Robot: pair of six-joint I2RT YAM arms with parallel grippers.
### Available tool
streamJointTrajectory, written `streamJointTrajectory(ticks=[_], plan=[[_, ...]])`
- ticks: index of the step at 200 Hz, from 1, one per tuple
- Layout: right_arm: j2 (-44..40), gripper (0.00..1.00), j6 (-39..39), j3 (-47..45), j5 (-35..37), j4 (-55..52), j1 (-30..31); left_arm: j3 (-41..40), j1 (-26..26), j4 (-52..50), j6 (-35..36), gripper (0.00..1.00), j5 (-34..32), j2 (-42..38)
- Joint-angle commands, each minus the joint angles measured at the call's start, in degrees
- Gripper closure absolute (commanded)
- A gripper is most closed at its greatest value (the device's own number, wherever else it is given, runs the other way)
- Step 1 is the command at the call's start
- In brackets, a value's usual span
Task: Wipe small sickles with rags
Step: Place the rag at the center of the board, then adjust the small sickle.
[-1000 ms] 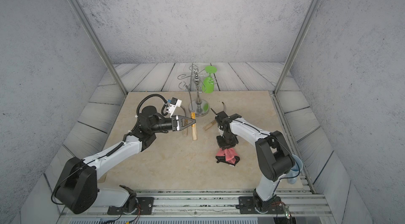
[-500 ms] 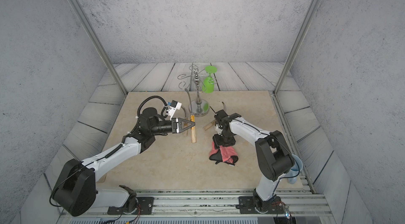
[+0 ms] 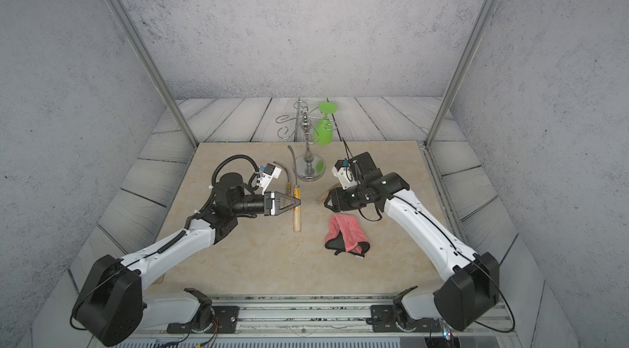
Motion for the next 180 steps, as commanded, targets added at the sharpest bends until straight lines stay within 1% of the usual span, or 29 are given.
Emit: streamJointTrajectory(ticks=[1, 21, 68, 113, 180], plan=[[-1.8, 0.45, 2.1, 1.8, -7.2, 2.9, -0.1, 0.2, -0.1, -0.1, 2.2, 1.00, 1.4, -1.2], [-1.7, 0.45, 2.7, 3.1, -9.7, 3.8, 0.0, 0.3, -0.3, 0.3, 2.3, 1.00, 1.2, -0.4], [-0.4, 0.45, 4.1, 5.5, -10.7, 6.1, 1.9, 0.7, -0.7, 1.3, 1.9, 1.00, 1.4, 1.1], [4.0, 0.45, 5.3, 8.0, -10.6, 8.2, 4.3, 0.8, -0.9, 1.4, 1.9, 1.00, 1.5, 1.0], [9.4, 0.46, 6.5, 9.3, -10.9, 10.9, 7.4, 0.7, -0.9, 1.7, 1.9, 1.00, 2.0, 0.5]])
